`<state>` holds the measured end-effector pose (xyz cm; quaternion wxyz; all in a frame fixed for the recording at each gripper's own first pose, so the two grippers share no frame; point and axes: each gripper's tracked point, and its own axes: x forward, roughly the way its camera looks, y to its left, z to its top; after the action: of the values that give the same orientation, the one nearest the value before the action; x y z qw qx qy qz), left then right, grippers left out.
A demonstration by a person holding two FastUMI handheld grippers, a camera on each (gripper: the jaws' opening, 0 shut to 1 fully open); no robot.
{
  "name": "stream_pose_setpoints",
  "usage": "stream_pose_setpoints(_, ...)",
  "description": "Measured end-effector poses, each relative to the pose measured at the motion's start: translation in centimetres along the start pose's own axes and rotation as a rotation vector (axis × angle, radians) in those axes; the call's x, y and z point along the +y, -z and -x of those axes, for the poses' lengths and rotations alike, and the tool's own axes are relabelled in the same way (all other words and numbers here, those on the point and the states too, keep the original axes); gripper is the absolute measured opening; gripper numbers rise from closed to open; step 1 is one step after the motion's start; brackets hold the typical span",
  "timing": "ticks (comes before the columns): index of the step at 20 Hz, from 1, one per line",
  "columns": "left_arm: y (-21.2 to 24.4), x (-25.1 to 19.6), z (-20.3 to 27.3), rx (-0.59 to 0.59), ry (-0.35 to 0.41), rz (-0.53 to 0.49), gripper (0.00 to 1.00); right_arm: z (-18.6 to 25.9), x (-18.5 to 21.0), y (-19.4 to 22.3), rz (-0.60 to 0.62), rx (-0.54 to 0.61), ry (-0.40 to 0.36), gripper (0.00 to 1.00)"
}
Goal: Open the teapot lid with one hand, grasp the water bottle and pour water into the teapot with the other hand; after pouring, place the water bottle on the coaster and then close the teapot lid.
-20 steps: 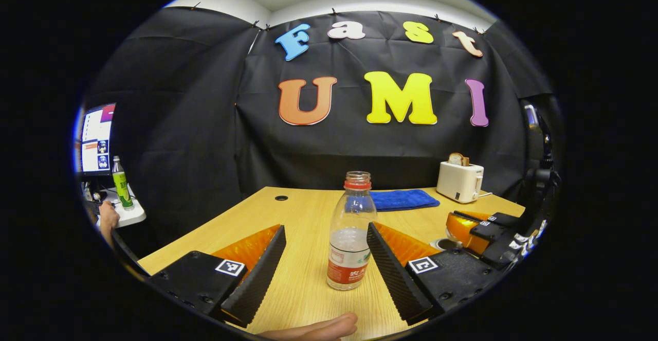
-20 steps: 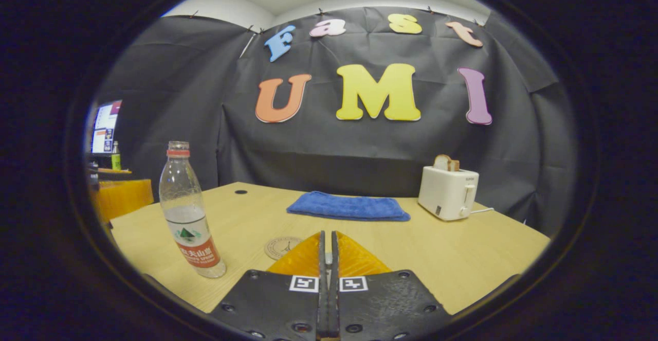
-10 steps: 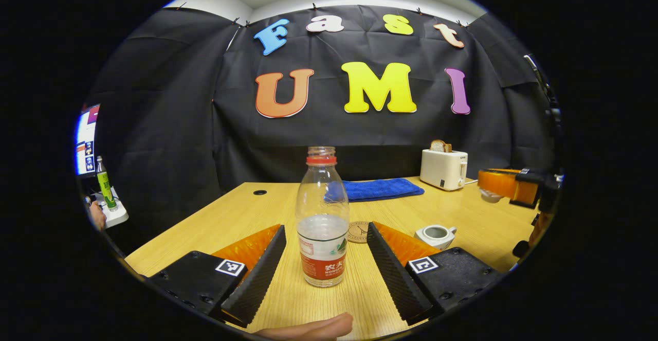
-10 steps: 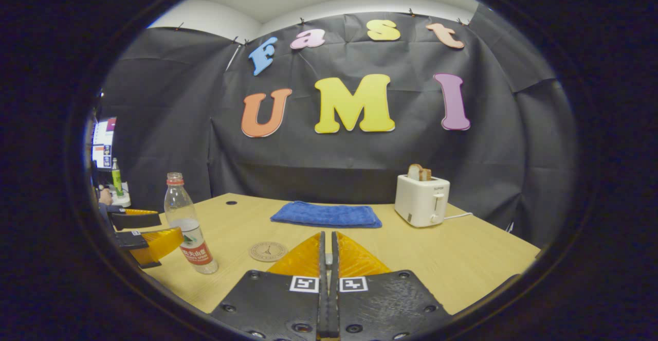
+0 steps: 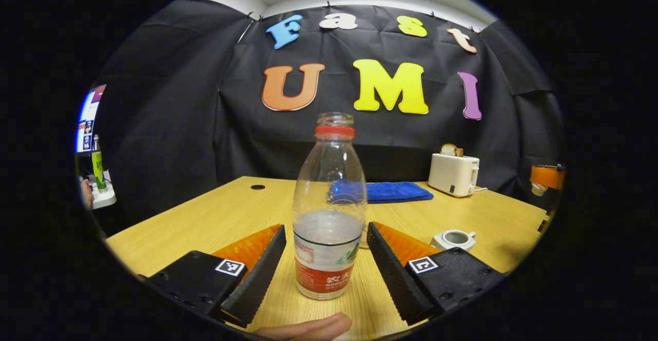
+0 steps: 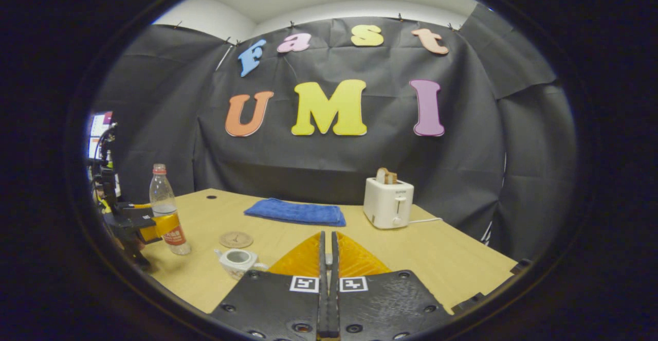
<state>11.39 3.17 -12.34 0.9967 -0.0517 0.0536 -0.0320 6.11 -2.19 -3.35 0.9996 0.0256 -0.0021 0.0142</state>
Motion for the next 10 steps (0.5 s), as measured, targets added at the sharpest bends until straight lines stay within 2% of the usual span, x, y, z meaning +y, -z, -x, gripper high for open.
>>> stream_pose_setpoints(3,0.5,0.5,-1.0,0.006,-0.014,-0.002,1.0,0.3,-1.4,-0.2,0.014,-0.007,0.021,0.0)
stream_pose_setpoints(5,0.4,-0.1,-1.0,-0.003,0.011,-0.007,0.99,0.3,-2.0,-0.3,0.014,-0.009,0.028,0.01)
stream_pose_setpoints(6,0.1,-0.1,-1.1,-0.02,0.013,-0.018,0.95,0.4,-2.1,-0.4,0.011,-0.01,0.03,0.0)
stream_pose_setpoints(7,-0.1,0.1,-1.1,-0.023,0.008,-0.027,0.85,0.3,-2.2,-0.4,0.009,-0.011,0.031,0.0)
stream_pose_setpoints(8,0.1,0.1,-1.2,-0.019,0.005,-0.028,0.81,0.2,-2.2,-0.4,0.009,-0.01,0.029,0.0)
stream_pose_setpoints(10,0.0,-0.1,-1.1,-0.019,0.004,-0.029,0.78,0.2,-2.4,-0.3,0.011,-0.009,0.029,0.0)
